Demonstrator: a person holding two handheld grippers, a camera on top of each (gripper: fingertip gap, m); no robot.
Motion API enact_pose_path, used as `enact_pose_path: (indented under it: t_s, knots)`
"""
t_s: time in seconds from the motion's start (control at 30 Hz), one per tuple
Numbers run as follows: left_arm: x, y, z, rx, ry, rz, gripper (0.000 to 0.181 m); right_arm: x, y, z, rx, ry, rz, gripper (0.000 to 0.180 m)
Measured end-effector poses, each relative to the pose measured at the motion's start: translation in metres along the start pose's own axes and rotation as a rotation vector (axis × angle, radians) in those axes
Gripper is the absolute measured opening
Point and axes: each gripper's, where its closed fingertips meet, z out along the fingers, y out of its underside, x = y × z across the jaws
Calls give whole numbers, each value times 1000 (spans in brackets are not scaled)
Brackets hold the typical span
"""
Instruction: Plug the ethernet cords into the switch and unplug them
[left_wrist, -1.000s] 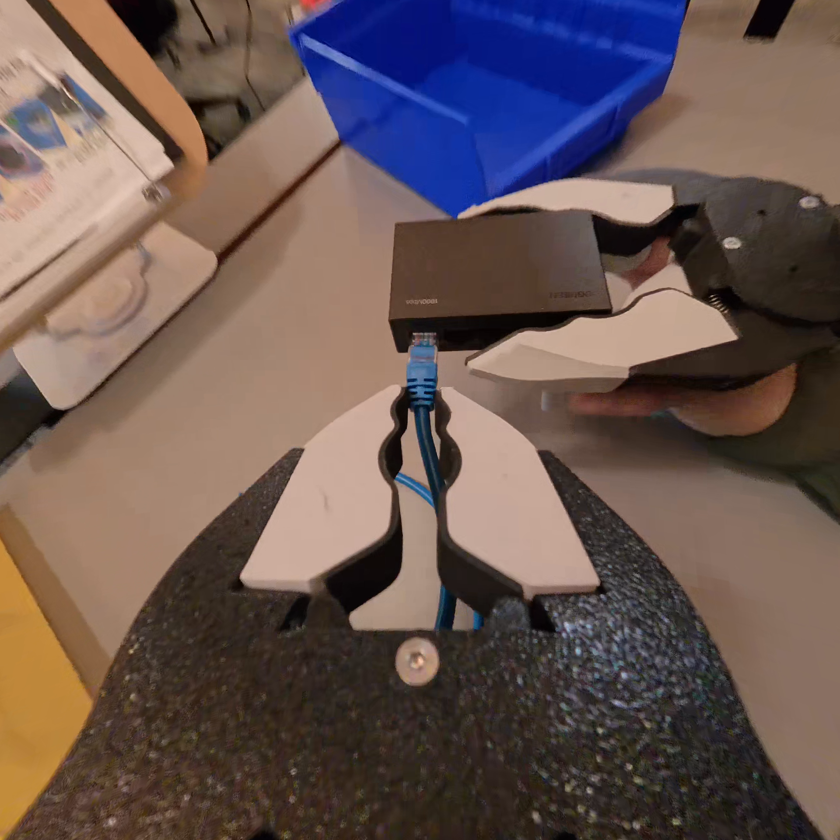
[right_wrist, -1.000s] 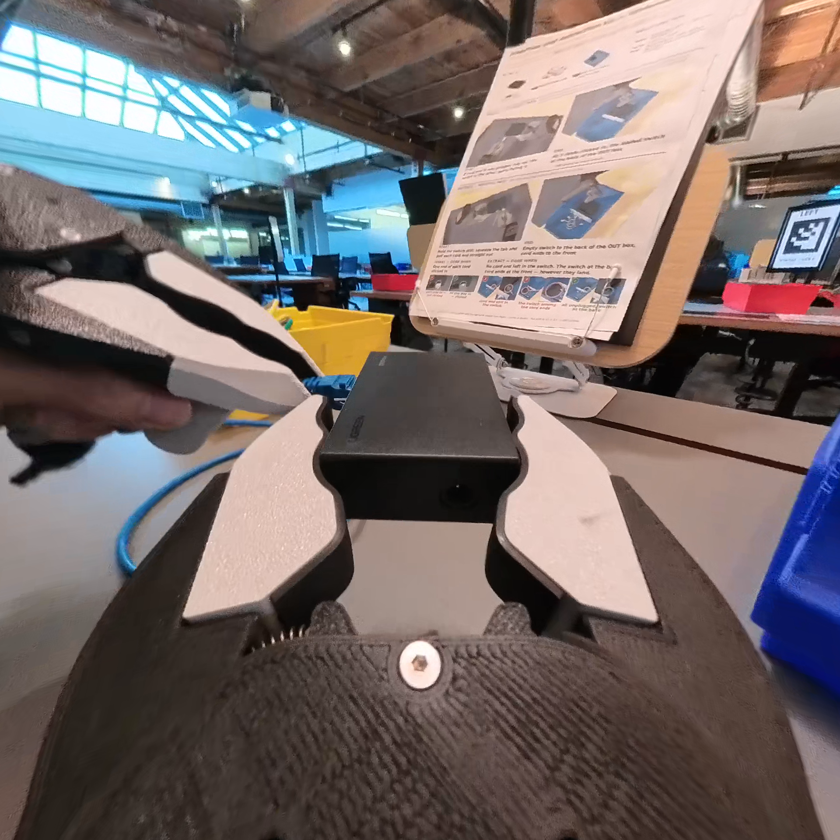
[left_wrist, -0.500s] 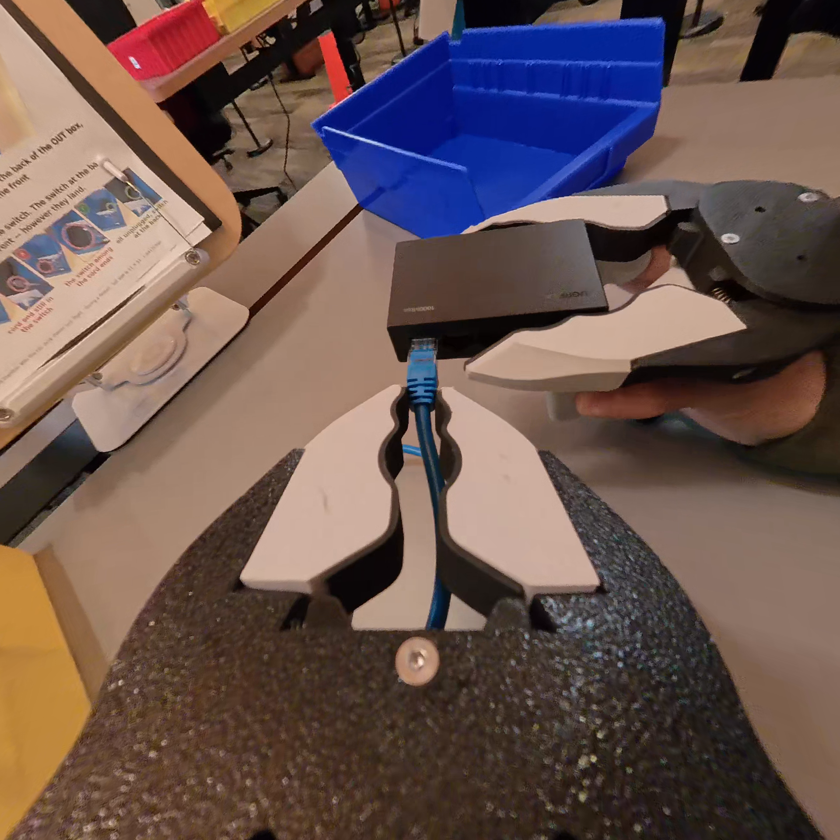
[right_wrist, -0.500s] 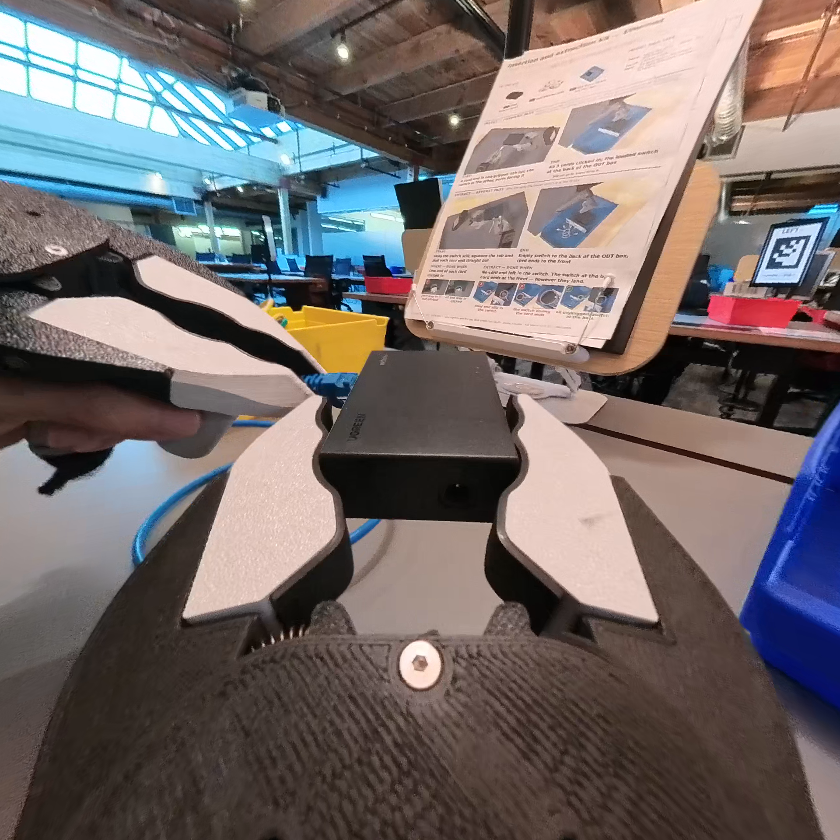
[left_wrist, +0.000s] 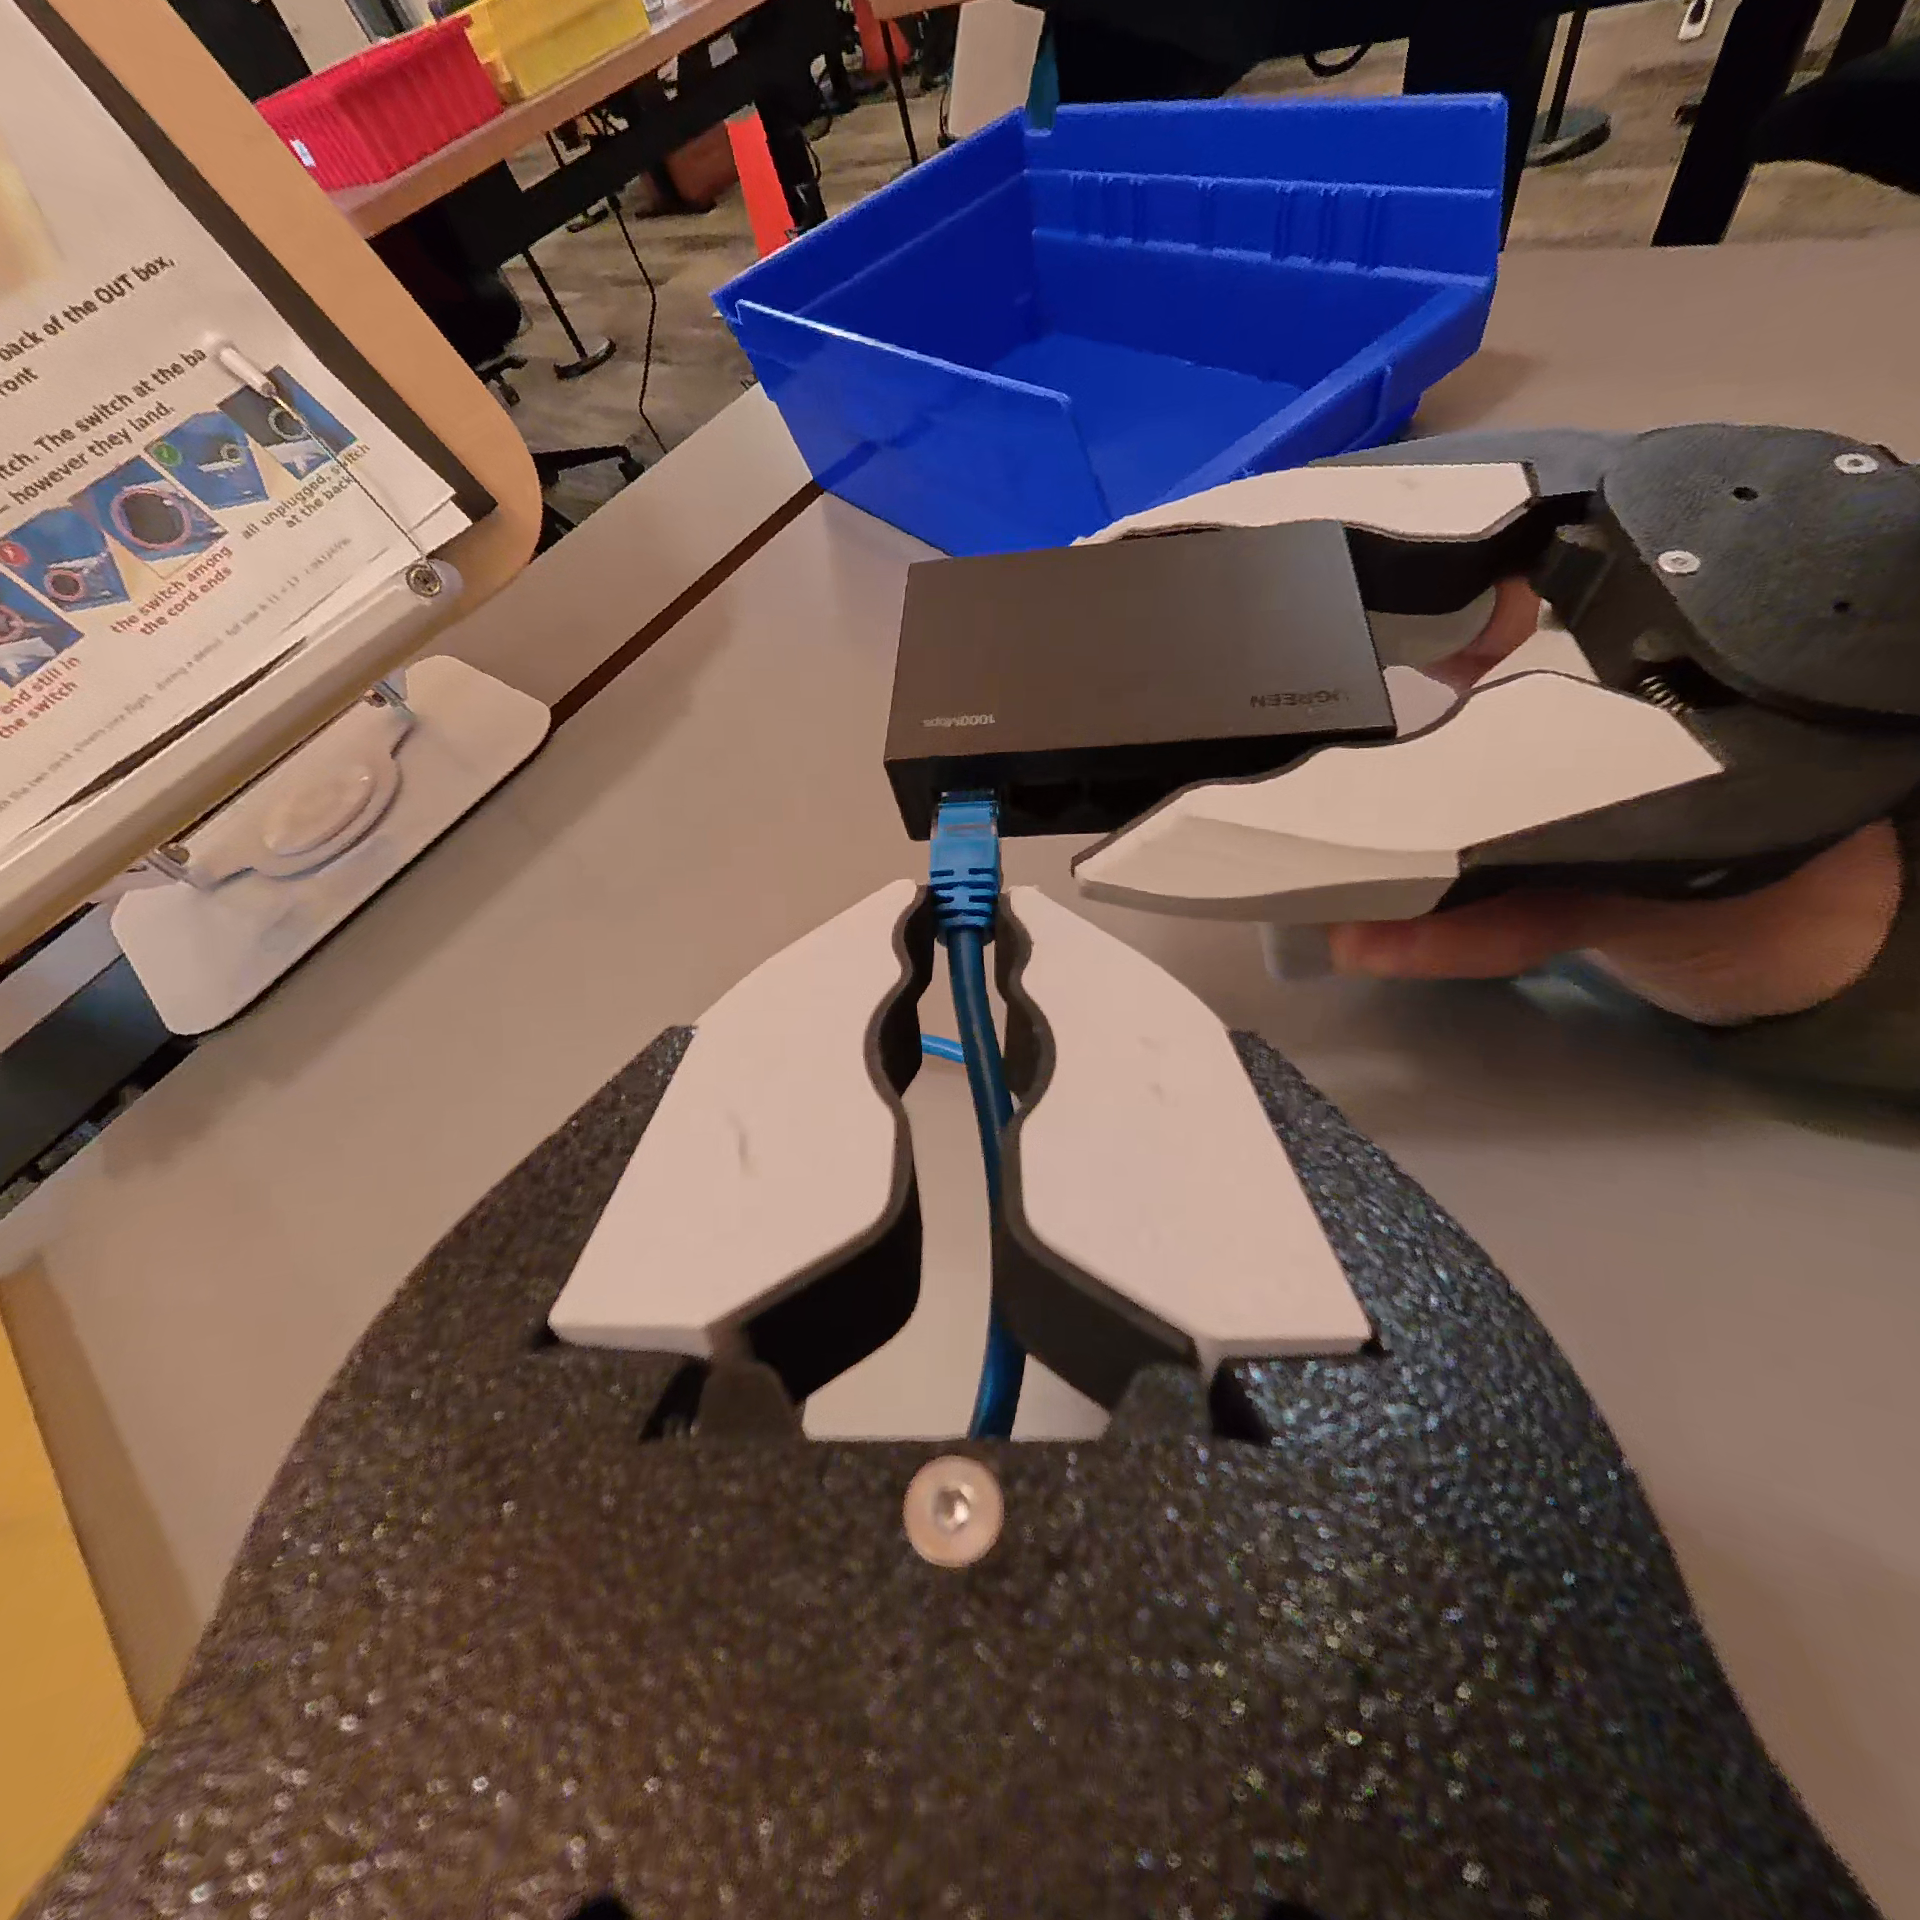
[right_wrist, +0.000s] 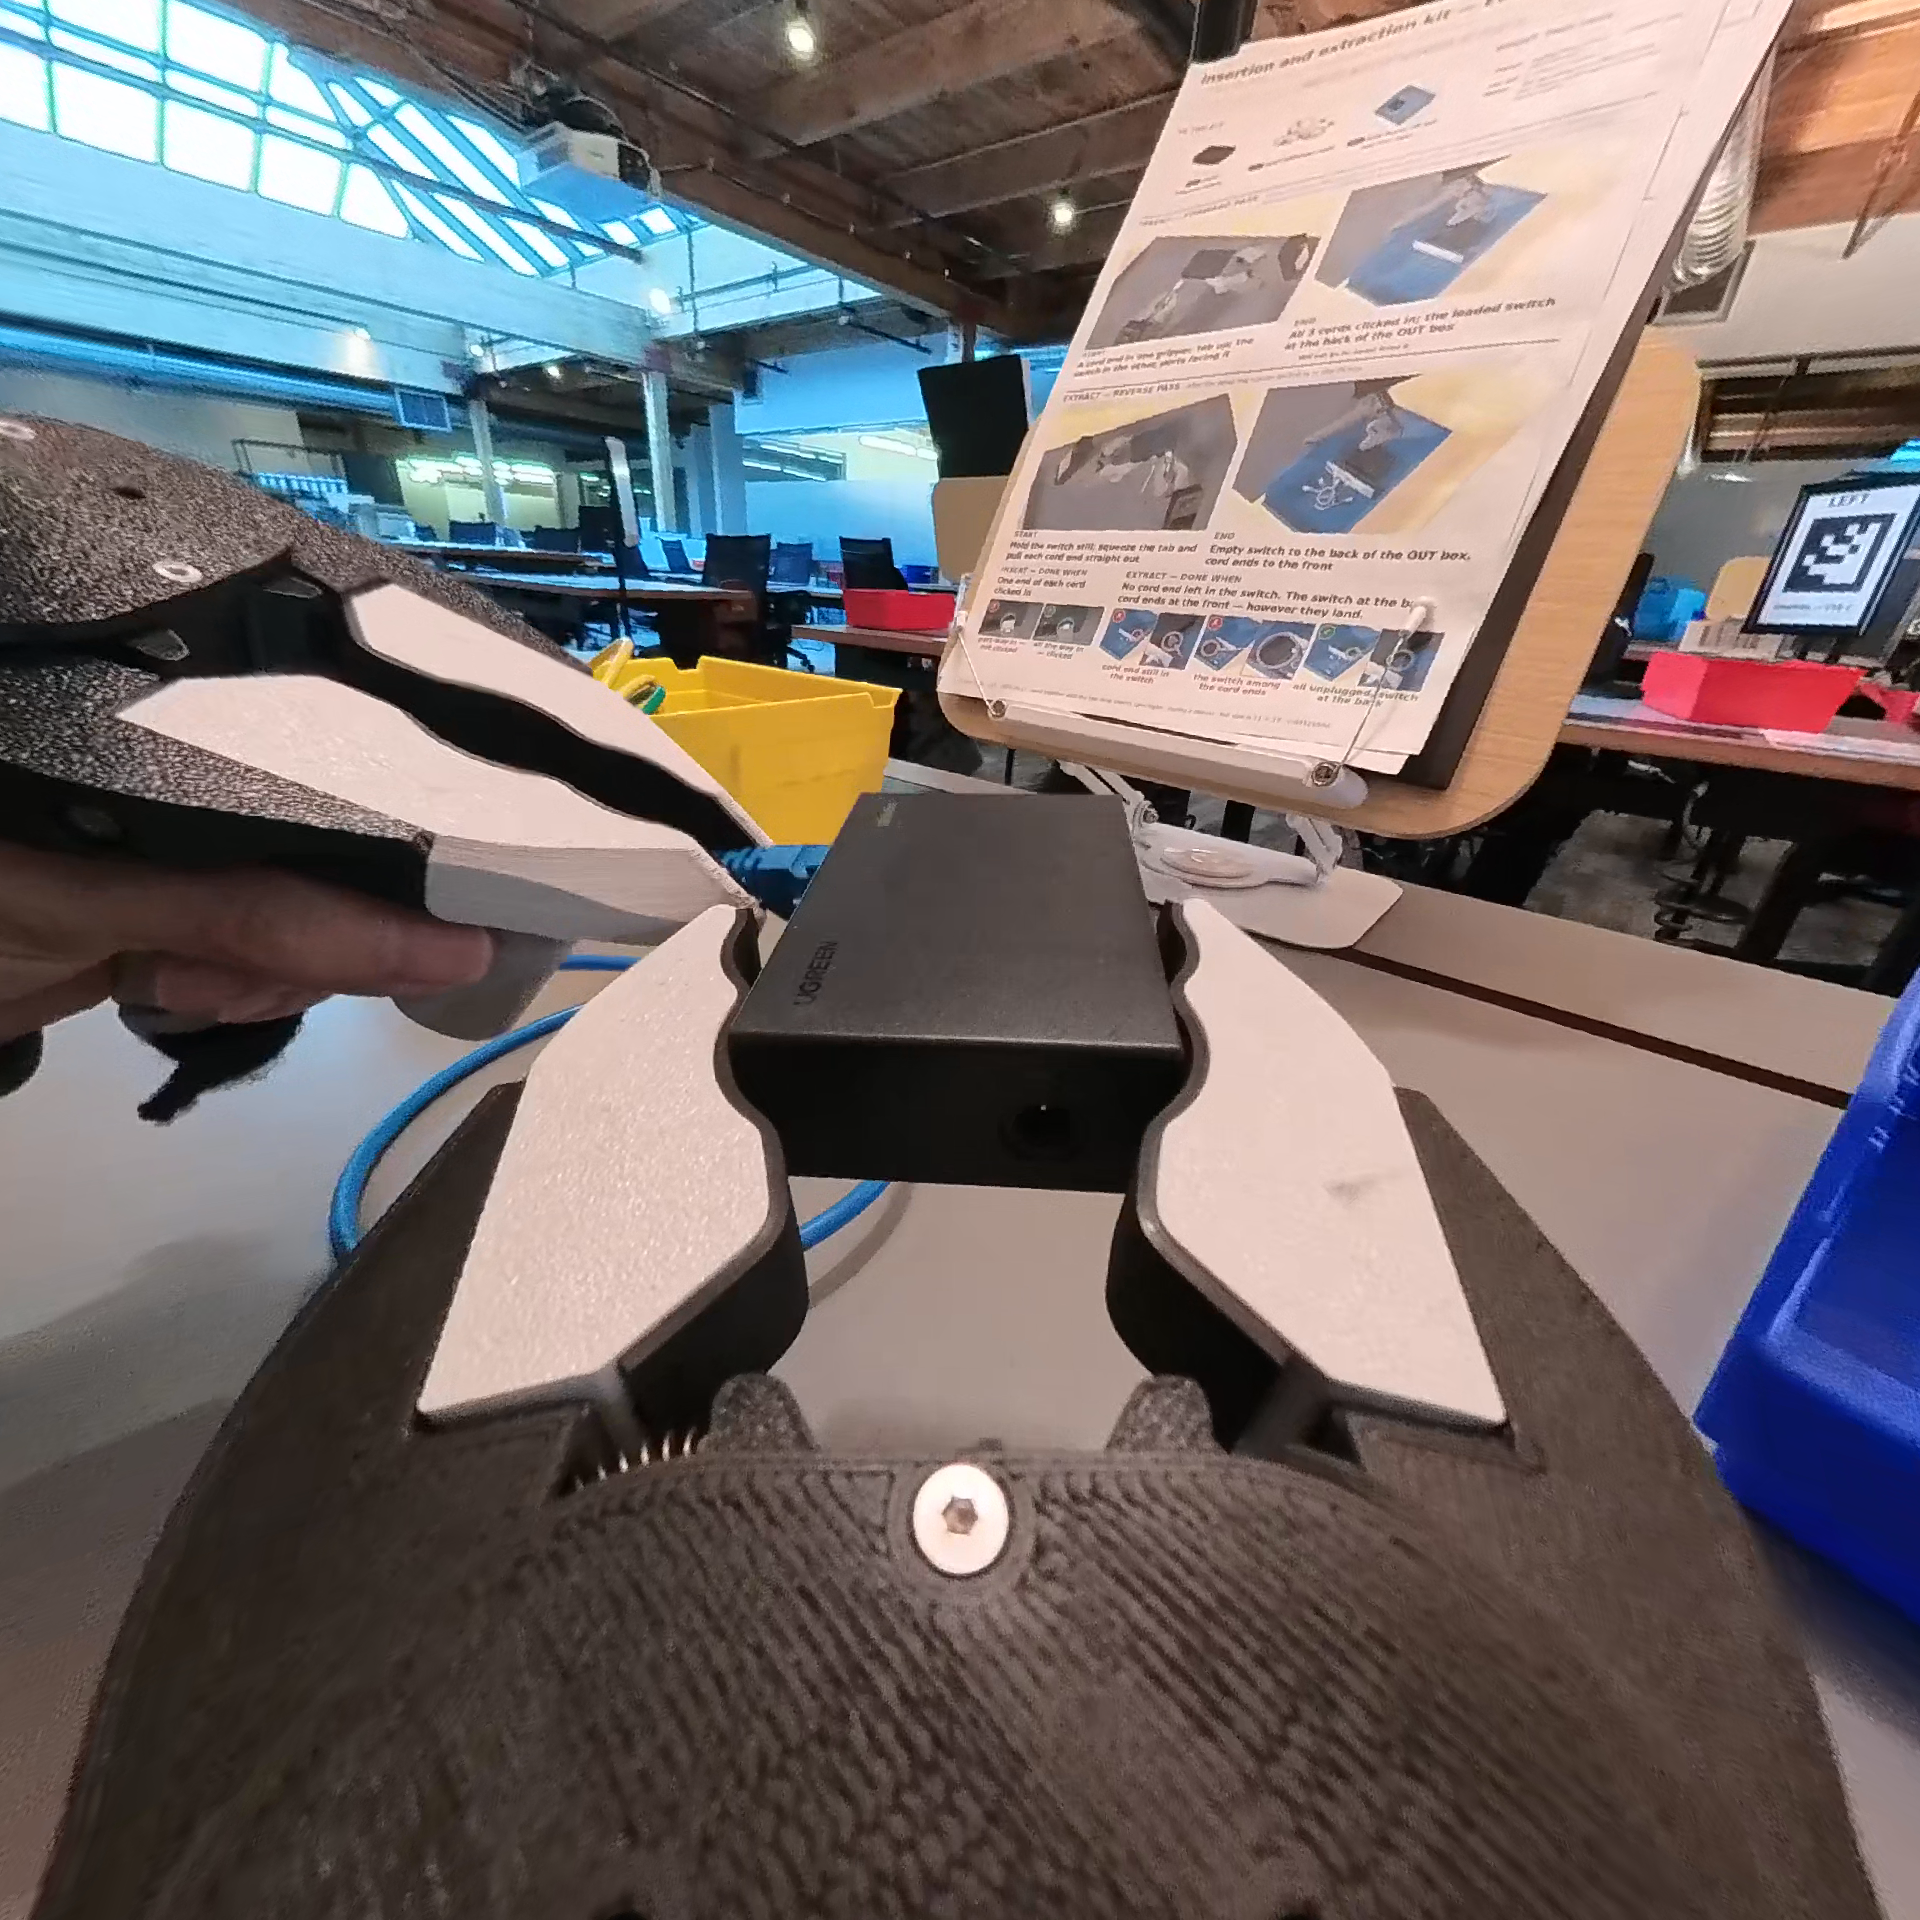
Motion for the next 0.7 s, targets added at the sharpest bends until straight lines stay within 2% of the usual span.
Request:
enact_pose_path:
  t_s: [0.17,0.4,0.5,0.6,0.7]
  knots:
    - [-1,5,-2,-3,21,20,10,-4,2,2,-14,-41,-3,74]
    - [-17,1,-12,18,138,61,10,-22,-6,-4,52,-280,54,78]
    - [-12,4,-12,19,250,32,10,-23,-7,-3,55,-328,127,98]
    - [-6,10,-13,-4,362,49,10,-23,-5,-6,43,-375,98,120]
    - [1,15,-19,-45,490,107,10,-33,-10,-22,49,-546,137,119]
